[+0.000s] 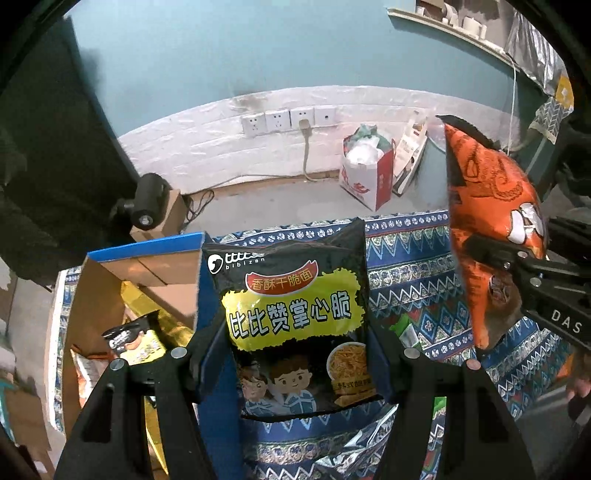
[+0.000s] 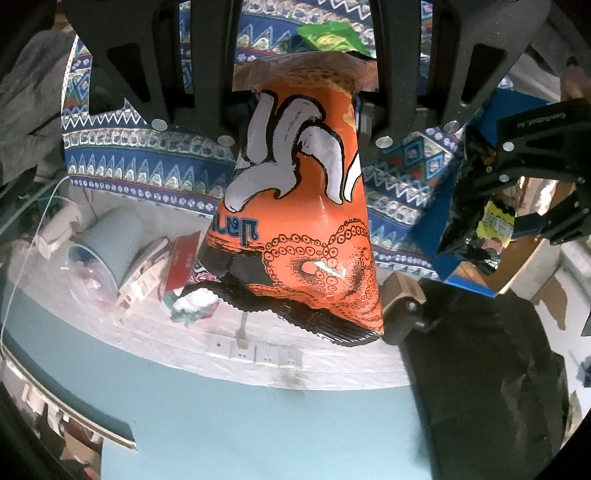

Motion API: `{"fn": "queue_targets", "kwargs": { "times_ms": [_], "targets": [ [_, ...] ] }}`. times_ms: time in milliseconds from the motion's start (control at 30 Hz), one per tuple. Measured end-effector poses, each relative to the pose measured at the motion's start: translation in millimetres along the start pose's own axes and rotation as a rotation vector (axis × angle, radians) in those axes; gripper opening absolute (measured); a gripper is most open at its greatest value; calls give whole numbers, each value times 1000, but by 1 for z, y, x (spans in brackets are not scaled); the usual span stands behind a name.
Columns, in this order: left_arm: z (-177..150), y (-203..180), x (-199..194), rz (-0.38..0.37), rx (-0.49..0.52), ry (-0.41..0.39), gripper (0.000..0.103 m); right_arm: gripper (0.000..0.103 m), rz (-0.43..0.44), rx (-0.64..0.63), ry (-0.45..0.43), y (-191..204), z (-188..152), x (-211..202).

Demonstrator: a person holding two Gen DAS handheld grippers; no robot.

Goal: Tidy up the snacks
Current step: 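Carry both bags over the box and open both tools to drop them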

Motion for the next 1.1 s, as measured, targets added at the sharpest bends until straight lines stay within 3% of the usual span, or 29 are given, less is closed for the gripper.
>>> {"fn": "queue_targets", "kwargs": {
  "times_ms": [500, 1100],
  "targets": [
    [-4, 40, -33, -8, -59, -41, 67, 33, 47, -28, -54, 44, 27, -22],
    [-7, 136, -48, 50, -221, -66, 67, 33, 141, -107, -100, 127, 83, -7]
  ]
}}
Point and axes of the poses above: each gripper's, at about its wrist camera, not at the fingertips, and x roughly the way its jaws point, y to its left, z to its top, the point moved 9 cm from there along x, roughly the way its jaws point, and after that the axes turned 12 degrees about -x, right-handed, at the moved point
